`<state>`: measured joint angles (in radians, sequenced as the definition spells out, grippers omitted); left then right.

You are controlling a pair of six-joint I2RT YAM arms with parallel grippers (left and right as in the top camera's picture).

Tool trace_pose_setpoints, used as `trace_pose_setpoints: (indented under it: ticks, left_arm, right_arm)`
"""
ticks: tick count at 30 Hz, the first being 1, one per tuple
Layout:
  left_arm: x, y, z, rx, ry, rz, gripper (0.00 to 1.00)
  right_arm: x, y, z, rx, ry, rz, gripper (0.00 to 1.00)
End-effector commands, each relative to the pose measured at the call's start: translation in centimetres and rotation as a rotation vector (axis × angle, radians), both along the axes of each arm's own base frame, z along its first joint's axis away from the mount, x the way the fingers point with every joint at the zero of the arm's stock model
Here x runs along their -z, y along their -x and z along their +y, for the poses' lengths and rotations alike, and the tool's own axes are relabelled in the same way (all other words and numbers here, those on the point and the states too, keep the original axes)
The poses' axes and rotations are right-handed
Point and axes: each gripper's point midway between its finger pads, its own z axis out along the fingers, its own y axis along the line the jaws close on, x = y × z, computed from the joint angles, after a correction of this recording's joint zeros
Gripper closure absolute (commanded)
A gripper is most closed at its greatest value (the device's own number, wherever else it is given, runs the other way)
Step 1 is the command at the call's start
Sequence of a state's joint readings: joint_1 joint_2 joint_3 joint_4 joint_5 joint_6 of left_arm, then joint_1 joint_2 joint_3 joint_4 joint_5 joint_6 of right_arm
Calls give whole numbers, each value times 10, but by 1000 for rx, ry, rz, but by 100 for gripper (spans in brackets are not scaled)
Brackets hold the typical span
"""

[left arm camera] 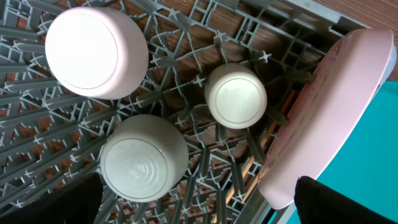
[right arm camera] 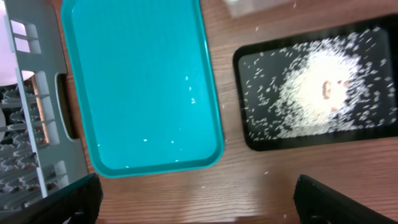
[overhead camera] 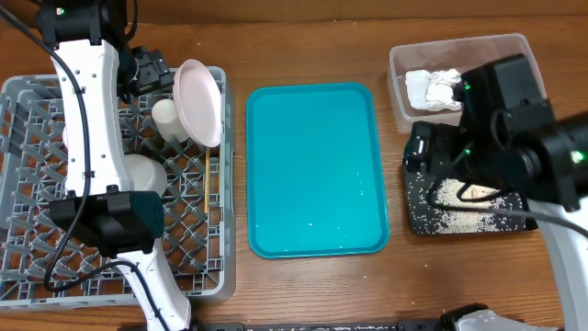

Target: Sort waste into correct bins and load items into the dishwasher

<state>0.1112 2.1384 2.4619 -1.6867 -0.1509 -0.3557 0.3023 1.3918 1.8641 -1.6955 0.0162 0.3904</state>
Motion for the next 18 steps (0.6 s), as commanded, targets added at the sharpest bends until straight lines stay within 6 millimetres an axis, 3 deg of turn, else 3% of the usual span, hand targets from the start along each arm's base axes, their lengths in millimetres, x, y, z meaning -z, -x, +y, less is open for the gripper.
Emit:
trace_pose_setpoints:
  ticks: [1,4,8,13,18]
  left_arm:
    - [-8,-2,-2,24,-12,-23,0]
    - [-8,-2,-2,24,-12,-23,0]
    - [-8,-2,-2,24,-13,-23,0]
    - [-8,-2,-2,24,-12,-23,0]
    - [-8,-2,-2,24,-13,-23,0]
  right_arm:
    - [-15,9,-13,-5,39,-78,0]
    - [-14,15,-16,-17,55,-86,0]
    - [8,24,-24,-2,84,-67,0]
    - [36,19,-26,18,46,-155,0]
    - [55,5,-16,-9,-50,-349,0]
